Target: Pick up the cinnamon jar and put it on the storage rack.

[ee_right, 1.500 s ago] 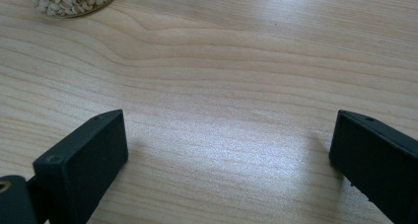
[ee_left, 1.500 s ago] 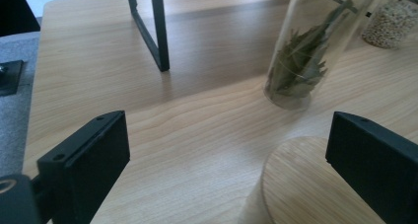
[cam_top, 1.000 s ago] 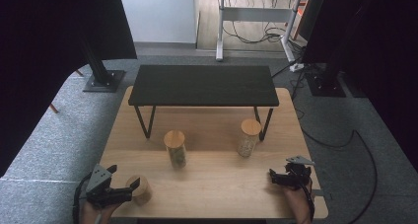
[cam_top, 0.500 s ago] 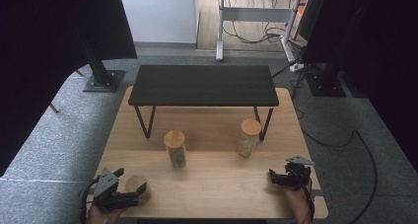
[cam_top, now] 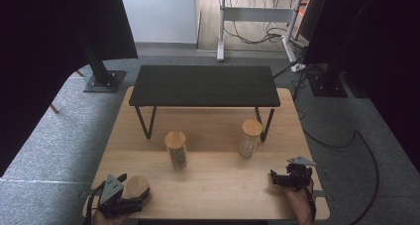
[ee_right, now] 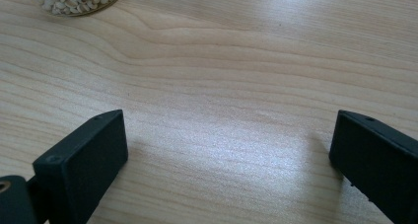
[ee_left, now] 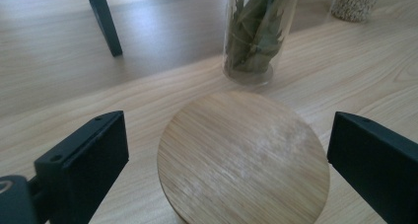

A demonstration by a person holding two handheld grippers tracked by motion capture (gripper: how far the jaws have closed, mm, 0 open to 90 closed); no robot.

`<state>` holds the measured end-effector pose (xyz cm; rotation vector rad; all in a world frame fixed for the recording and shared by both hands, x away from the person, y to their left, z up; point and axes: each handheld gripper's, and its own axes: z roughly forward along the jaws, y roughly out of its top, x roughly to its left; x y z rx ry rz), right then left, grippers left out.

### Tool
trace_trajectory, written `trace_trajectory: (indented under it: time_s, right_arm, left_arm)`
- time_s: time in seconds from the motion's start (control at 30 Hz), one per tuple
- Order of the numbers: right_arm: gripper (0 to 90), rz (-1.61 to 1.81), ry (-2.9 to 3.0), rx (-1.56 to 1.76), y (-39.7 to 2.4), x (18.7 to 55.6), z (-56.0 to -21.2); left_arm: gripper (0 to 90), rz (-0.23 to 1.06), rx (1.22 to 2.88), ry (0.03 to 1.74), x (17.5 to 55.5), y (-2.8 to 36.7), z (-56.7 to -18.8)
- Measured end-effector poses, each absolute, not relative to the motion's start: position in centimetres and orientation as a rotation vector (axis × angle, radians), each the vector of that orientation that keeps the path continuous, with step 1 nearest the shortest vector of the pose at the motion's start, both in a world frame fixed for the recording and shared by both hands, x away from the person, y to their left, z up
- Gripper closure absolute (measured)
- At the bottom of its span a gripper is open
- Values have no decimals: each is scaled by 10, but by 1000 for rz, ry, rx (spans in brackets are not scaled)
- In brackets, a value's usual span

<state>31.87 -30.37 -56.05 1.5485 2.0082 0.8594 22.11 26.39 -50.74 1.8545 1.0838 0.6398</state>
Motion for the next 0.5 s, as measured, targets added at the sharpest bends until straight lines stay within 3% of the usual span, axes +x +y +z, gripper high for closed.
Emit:
trace_trajectory:
  time_s: [0.33,0.5]
  right_arm:
    - [11,860,2009,1548,-304,319,-561]
    - [11,861,2013,1544,-303,319,-560]
  left_arm:
    - [80,629,1875,1100,219,263,-520]
    - [165,621,1873,1094,219,263,-524]
